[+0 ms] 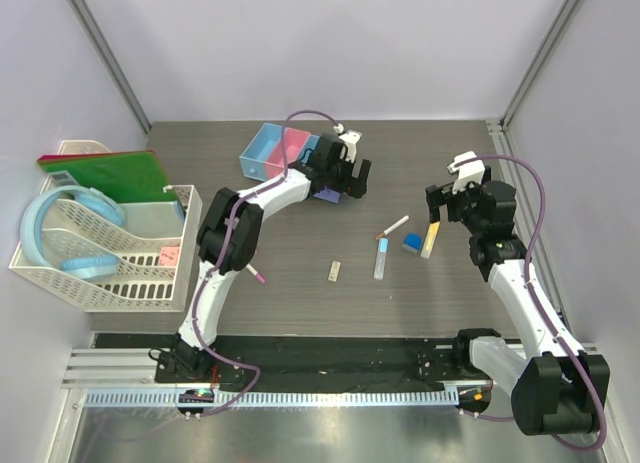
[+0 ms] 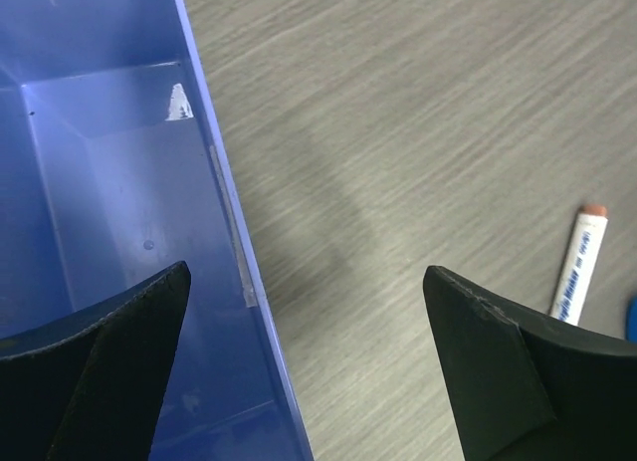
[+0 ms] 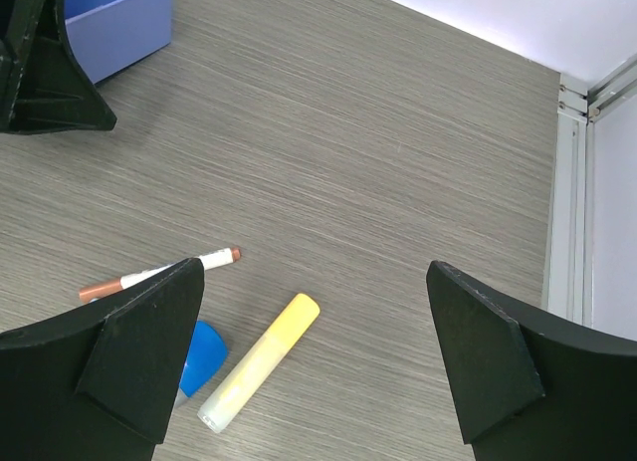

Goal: Sort the stationery into containers
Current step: Move the storage box to the center of the board.

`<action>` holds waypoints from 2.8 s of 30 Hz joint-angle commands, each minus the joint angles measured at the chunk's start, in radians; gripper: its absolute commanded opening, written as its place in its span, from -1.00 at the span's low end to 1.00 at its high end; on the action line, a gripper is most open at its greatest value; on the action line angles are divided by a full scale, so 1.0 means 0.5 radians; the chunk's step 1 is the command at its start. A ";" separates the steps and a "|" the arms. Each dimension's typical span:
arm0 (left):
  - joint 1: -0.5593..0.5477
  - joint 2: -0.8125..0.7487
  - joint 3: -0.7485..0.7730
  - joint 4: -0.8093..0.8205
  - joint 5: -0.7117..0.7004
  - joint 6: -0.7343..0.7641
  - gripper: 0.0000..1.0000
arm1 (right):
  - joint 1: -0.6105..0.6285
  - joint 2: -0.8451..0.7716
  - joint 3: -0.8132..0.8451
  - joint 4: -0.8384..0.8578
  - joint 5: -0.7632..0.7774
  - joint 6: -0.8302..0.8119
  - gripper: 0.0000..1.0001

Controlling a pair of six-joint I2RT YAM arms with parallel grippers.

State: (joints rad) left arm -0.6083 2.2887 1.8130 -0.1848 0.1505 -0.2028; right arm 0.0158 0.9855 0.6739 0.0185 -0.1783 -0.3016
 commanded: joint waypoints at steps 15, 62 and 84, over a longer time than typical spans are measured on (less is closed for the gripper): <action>-0.026 0.022 -0.085 -0.063 0.487 0.396 1.00 | -0.004 -0.041 -0.007 0.058 -0.011 -0.032 0.99; 0.042 -0.257 -0.478 0.569 0.507 0.396 0.99 | -0.007 -0.051 0.002 0.034 0.001 -0.053 0.99; -0.081 -0.727 -0.886 0.505 -0.030 1.037 0.99 | -0.007 -0.097 0.036 0.009 -0.005 -0.050 0.99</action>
State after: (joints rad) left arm -0.6403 1.9526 1.3697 0.0387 0.3241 0.2520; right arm 0.0158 0.9649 0.6670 0.0162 -0.1780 -0.3202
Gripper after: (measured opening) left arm 0.996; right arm 0.996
